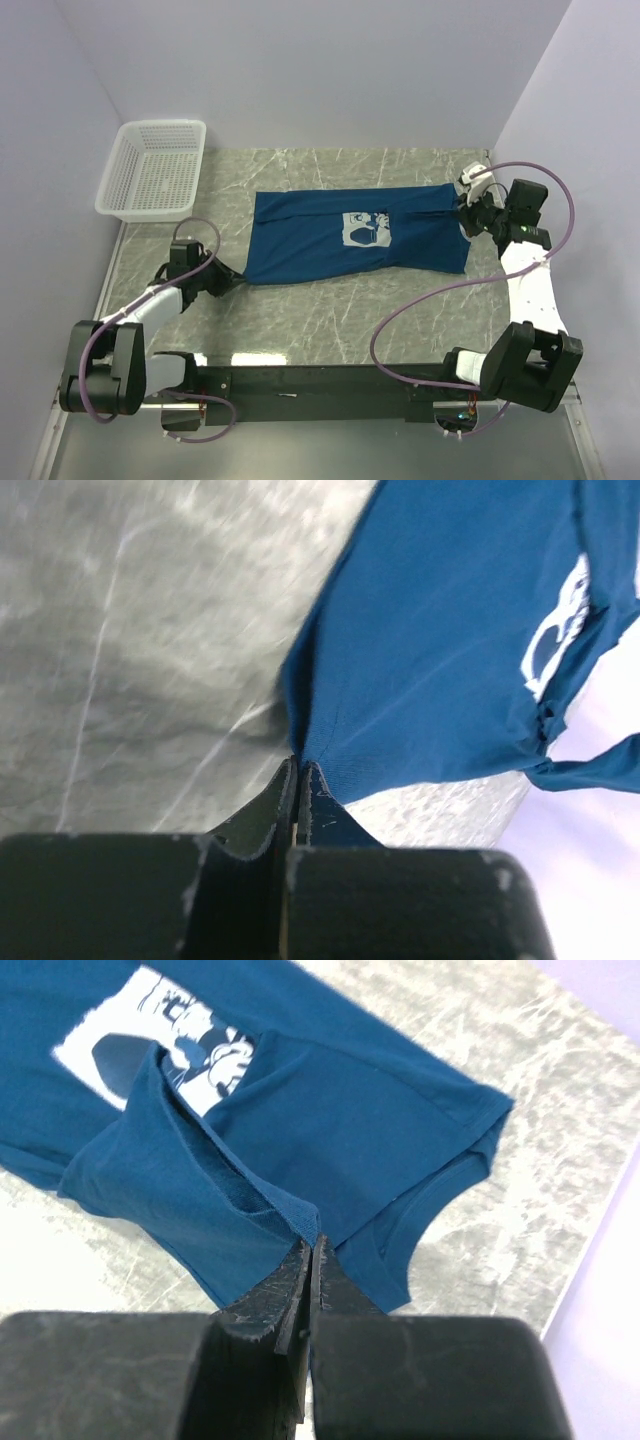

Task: Fold and stack the t-shirts
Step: Fold the tshirt

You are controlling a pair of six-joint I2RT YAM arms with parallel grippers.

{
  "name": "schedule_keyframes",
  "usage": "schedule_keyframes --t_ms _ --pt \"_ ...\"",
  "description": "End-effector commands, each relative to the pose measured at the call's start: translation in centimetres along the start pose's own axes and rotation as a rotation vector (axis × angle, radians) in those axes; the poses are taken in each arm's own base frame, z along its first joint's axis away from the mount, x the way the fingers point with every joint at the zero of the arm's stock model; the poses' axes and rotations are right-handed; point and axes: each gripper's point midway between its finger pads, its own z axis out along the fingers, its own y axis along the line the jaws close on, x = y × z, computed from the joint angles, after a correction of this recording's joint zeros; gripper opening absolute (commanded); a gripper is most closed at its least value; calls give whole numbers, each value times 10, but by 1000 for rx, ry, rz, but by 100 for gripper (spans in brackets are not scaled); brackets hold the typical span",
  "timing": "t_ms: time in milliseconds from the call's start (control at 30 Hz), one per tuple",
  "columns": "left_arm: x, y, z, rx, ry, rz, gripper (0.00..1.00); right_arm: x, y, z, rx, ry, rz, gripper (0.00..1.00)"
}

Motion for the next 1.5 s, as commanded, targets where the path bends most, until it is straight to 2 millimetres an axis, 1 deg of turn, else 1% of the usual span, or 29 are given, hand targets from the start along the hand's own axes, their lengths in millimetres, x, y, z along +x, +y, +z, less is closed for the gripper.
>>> schedule_keyframes --t_ms 0,67,267,367,400,467,533,667,900,1067,1367,1467 --pt "-20 -22 -6 39 -29 31 1 -37 -21 -16 69 -77 -36 0" --pt "-22 -26 -3 53 -17 23 1 -41 -25 -16 77 -81 -34 0" --pt "-30 -37 15 60 51 18 1 -40 -34 -10 90 -78 -14 0" --pt "-39 -47 23 68 60 32 1 -41 -39 -7 100 -81 -5 0" --pt "-46 -54 26 77 59 40 1 -39 -40 -6 99 -77 2 0" --pt "-50 -59 28 76 63 47 1 -41 -42 -5 104 -82 4 0" --pt "-60 -69 31 87 53 64 1 -38 -45 -1 107 -77 14 0" --pt "-70 -79 37 86 55 74 1 -37 -51 4 117 -77 29 0" --pt "-87 -83 58 51 66 87 1 -38 -63 11 144 -81 64 0" --pt "-96 -85 69 33 72 92 1 -39 -70 15 158 -80 82 0" --pt "-102 -85 79 21 82 93 1 -34 -77 24 159 -67 107 0" --pt "-104 -89 79 33 80 92 1 -33 -79 25 163 -65 111 0"
